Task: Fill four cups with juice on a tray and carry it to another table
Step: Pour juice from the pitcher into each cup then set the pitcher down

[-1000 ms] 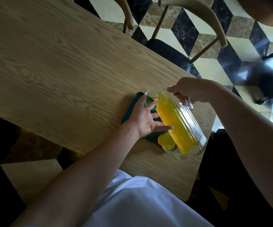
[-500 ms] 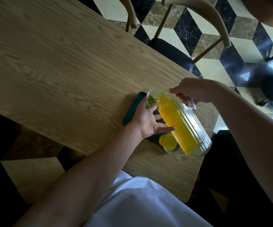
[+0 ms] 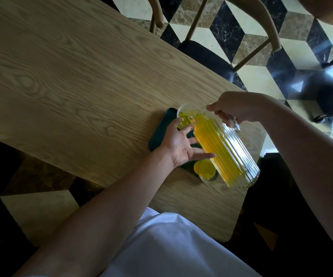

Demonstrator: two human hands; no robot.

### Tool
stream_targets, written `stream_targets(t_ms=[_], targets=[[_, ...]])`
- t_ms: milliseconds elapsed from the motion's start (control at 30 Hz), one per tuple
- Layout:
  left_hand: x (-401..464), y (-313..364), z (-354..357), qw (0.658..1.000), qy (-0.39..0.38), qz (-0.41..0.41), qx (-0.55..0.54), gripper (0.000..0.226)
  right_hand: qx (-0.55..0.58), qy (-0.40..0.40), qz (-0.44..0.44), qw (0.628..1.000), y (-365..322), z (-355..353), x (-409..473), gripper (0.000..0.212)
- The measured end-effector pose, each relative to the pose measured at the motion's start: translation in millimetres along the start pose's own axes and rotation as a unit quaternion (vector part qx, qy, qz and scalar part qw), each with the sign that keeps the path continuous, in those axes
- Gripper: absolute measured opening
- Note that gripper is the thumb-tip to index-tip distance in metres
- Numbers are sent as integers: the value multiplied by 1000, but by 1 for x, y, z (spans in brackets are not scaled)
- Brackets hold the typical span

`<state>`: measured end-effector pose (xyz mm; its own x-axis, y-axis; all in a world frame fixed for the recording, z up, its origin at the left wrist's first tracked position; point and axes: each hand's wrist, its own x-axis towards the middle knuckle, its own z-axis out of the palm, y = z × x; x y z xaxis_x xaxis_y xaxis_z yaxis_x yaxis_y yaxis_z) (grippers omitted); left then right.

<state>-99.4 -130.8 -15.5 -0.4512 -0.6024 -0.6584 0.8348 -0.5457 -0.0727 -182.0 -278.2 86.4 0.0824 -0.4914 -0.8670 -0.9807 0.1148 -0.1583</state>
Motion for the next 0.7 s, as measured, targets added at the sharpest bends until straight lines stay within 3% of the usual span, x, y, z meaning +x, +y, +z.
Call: stream_targets(t_ms=[700], targets=[[2,-1,0,1000,4,-6,-8,74,-19,3,-8,1000,5,1,7,43]])
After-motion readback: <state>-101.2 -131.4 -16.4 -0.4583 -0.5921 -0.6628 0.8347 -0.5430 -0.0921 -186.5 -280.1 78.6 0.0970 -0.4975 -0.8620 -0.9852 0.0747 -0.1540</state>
